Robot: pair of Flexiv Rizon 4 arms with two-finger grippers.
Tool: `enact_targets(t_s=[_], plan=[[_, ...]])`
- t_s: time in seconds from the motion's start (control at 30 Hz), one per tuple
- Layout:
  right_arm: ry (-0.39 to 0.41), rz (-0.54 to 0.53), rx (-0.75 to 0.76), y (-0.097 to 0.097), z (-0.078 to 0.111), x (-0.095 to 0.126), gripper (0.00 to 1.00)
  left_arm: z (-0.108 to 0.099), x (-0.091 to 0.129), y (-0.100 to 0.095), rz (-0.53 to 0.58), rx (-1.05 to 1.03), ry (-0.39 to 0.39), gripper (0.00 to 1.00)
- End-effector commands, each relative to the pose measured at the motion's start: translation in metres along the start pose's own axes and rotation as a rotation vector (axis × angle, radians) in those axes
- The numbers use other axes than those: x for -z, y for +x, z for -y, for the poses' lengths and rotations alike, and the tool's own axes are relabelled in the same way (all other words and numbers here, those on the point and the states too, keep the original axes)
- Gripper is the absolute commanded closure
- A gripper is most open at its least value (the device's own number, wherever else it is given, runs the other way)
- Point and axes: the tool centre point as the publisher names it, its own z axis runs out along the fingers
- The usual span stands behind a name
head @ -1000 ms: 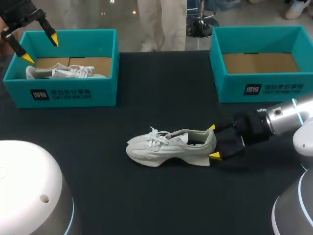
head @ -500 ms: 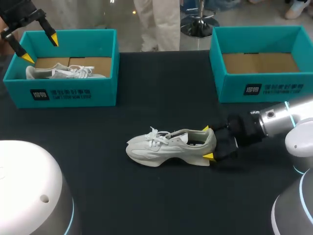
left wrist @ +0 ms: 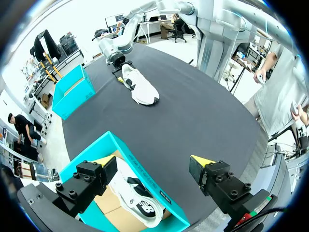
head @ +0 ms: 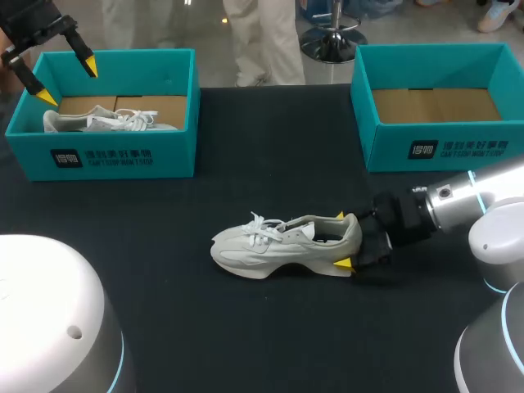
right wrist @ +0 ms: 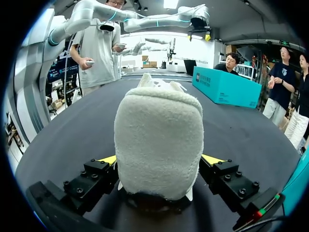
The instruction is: Take the shoe out of the shoebox, open the shoe tongue, remove and reinsert the insole, then place the shoe into the shoebox
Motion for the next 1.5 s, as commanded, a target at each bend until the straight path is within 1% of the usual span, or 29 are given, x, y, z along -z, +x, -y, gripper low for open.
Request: enact_targets(t_s=[0.03, 0.07, 0.1, 0.17, 0.2, 0.23, 1.4, 1.47, 1.5], plan=[[0.009, -0.002, 0.001, -0.001, -0.001, -0.003, 0.0, 0.0, 0.0, 0.0, 0.0, -0.001, -0.001, 0.0], [0.012, -0.004, 0.0, 0.0, -0.001, -0.003, 0.03, 0.0, 0.0, 0.0, 0.0, -0.001, -0.001, 0.0], [0.021, -0.011, -0.003, 0.001, -0.001, -0.004, 0.39, 0.0, 0.0, 0.0, 0.0, -0.001, -0.001, 0.0], [0.024, -0.013, -0.004, 0.002, 0.0, -0.005, 0.69, 0.0, 0.0, 0.0, 0.0, -0.001, -0.001, 0.0], [0.026, -0.013, -0.005, 0.002, 0.0, -0.005, 0.92, 0.0, 0.0, 0.0, 0.0, -0.001, -0.001, 0.0], [0.032, -0.01, -0.007, 0.002, 0.0, -0.005, 1.0, 0.0, 0.0, 0.0, 0.0, -0.001, -0.001, 0.0], [0.026, 0.003, -0.007, 0.003, 0.0, -0.004, 1.0, 0.0, 0.0, 0.0, 0.0, -0.001, -0.001, 0.0], [0.026, 0.003, -0.007, 0.003, 0.0, -0.004, 1.0, 0.005, 0.002, 0.008, 0.046, 0.093, 0.019, 0.0], [0.026, 0.003, -0.007, 0.003, 0.0, -0.004, 1.0, 0.009, 0.003, 0.013, 0.062, 0.156, -0.003, 0.0]])
